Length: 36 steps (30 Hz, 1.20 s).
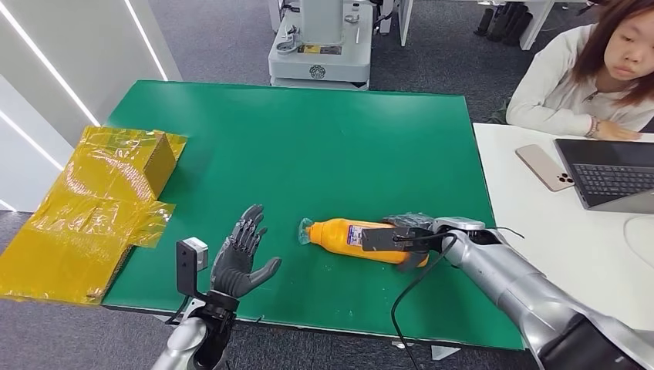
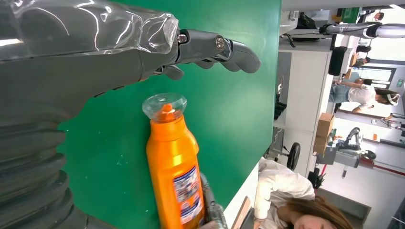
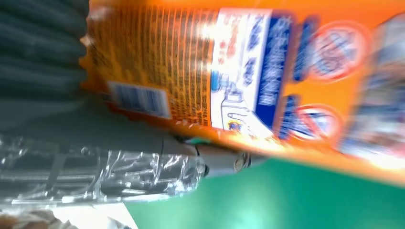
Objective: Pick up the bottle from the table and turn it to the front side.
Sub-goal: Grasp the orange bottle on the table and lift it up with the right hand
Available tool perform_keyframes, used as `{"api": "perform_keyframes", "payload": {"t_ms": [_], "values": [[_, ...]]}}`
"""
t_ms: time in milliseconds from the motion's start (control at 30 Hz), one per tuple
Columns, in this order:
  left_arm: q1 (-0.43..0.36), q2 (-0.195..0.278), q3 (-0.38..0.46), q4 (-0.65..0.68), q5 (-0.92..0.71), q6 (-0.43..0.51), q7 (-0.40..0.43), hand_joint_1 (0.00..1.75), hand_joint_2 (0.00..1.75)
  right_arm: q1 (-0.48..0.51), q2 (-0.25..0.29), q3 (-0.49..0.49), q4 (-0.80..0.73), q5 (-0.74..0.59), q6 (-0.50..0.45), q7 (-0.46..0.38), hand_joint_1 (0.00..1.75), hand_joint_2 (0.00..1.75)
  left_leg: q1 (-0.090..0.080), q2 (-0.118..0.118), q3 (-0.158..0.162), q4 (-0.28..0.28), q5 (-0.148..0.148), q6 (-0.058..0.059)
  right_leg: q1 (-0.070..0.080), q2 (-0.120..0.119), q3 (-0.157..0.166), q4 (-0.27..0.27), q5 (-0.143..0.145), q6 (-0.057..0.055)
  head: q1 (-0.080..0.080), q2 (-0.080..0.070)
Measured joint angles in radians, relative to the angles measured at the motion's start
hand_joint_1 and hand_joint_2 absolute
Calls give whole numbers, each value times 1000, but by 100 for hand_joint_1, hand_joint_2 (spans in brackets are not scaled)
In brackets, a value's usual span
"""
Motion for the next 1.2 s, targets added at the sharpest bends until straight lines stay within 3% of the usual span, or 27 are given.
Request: {"api": "perform_keyframes", "payload": {"t_ms": [67,200,433,767,933,1067,1200], "values": [[4,-1,6,0,-2,-2,0,0,175,4,-3,5,-8,21,-7,14,0,175,0,1,0,0,0,0,0,1,0,0,0,0,0,0],[12,-7,20,-1,-6,-4,0,0,175,9,-3,13,-18,65,-36,40,175,175,0,1,0,0,0,0,0,1,0,0,0,0,0,0],[31,-10,37,-5,-17,-6,0,0,175,31,-3,20,-43,144,-133,67,175,175,0,1,2,0,0,0,0,1,1,0,0,0,0,0],[45,-10,49,-8,-23,-24,-18,0,175,57,-7,17,-52,141,-203,27,175,175,0,2,2,0,0,0,0,1,2,0,1,0,0,0],[35,-10,49,-8,-22,-14,-37,0,175,93,-4,-45,-48,-24,-207,-65,175,175,1,1,2,0,0,0,0,1,2,0,1,0,0,0],[37,-7,49,-8,-72,40,-66,0,175,187,-9,-155,-74,-224,-219,-169,175,175,0,0,2,0,0,0,0,1,2,0,1,0,0,0],[47,-4,49,-8,-125,85,-87,0,175,298,-13,-258,-138,-321,-299,-205,175,175,0,0,1,0,0,0,0,1,1,-1,0,0,0,0]]}}
